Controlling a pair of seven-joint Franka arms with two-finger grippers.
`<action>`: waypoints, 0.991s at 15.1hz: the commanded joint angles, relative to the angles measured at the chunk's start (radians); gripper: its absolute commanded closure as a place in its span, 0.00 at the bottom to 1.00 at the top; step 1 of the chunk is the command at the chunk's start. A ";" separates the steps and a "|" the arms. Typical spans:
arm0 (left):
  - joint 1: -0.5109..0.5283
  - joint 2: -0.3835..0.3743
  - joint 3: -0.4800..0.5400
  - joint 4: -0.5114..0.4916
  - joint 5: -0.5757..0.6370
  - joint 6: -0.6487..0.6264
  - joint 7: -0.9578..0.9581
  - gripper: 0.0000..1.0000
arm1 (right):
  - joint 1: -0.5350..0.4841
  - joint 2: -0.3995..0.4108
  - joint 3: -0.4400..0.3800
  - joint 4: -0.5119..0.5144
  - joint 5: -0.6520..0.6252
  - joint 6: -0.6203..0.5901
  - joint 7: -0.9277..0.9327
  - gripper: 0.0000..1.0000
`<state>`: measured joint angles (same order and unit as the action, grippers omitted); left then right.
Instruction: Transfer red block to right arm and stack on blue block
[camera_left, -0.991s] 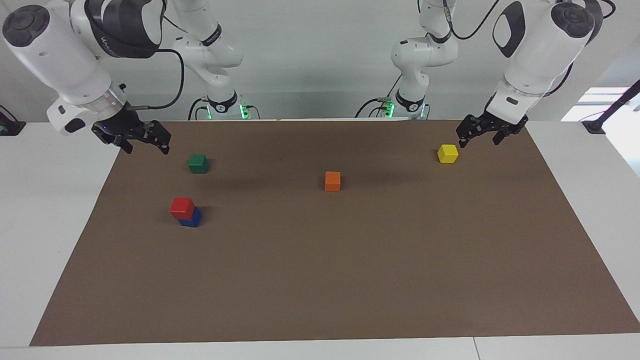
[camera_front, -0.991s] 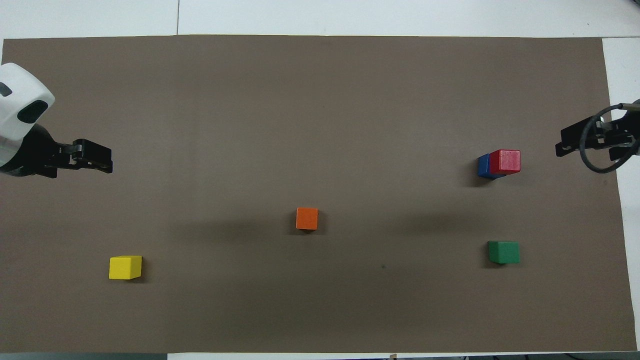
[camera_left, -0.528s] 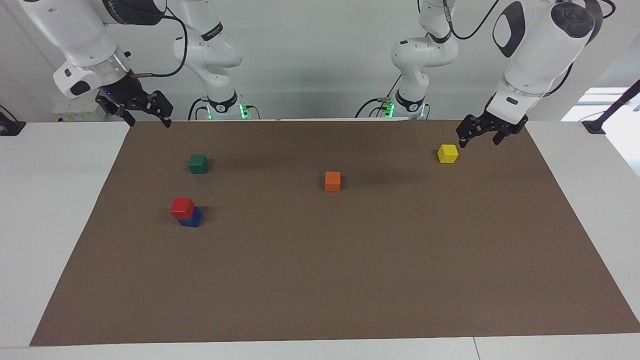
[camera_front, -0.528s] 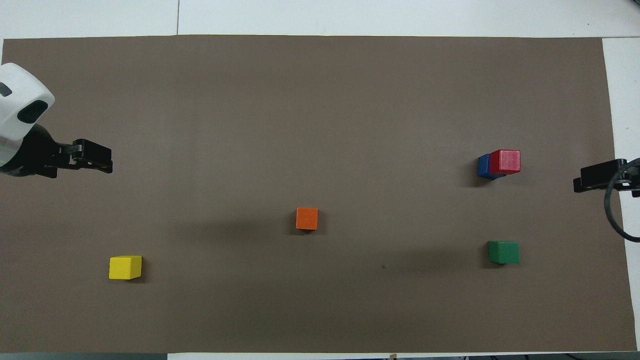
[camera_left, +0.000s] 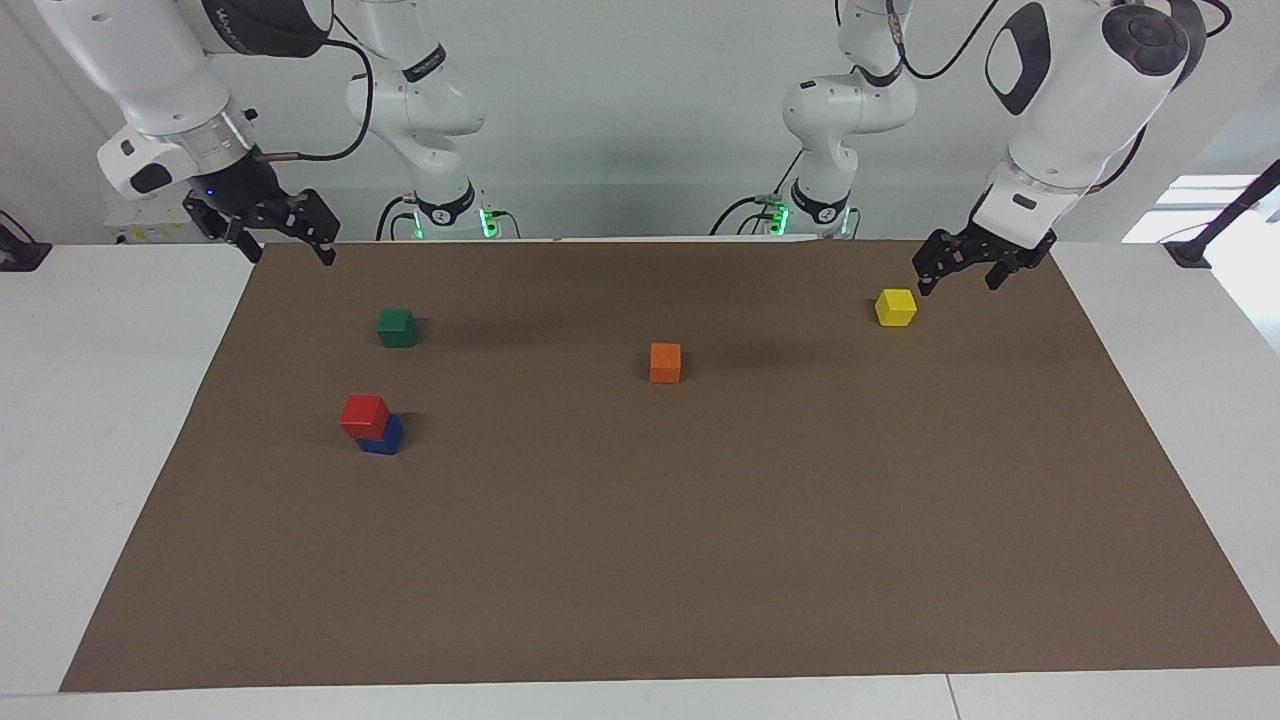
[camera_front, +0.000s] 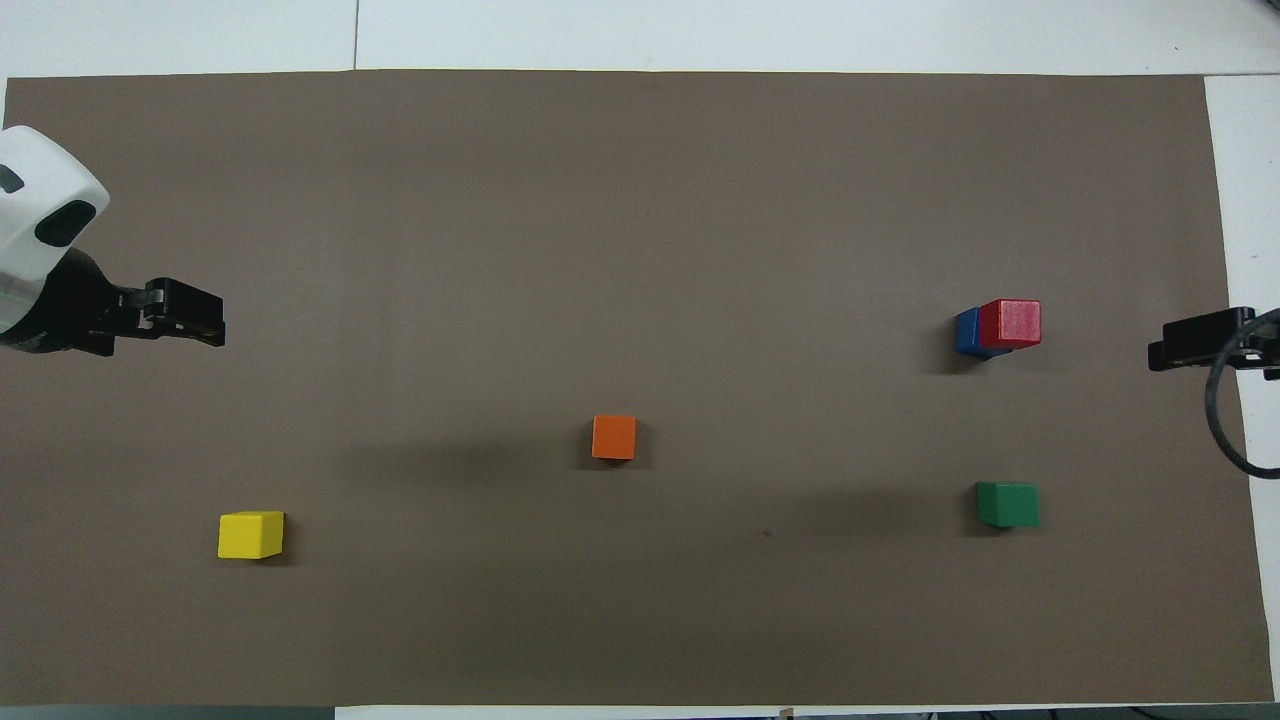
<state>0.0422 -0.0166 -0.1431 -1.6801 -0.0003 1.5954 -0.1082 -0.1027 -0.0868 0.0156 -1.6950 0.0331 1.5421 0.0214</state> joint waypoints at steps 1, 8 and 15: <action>0.005 -0.014 0.000 -0.003 -0.013 -0.014 0.008 0.00 | -0.011 0.015 0.007 0.024 -0.010 -0.019 -0.014 0.01; 0.005 -0.014 0.000 -0.003 -0.013 -0.014 0.008 0.00 | -0.012 0.013 0.007 0.024 -0.012 -0.014 -0.018 0.00; 0.005 -0.014 0.000 -0.003 -0.013 -0.014 0.008 0.00 | -0.012 0.015 0.007 0.024 -0.047 -0.013 -0.046 0.00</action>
<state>0.0422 -0.0166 -0.1431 -1.6801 -0.0003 1.5954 -0.1082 -0.1027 -0.0801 0.0154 -1.6859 0.0002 1.5403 0.0033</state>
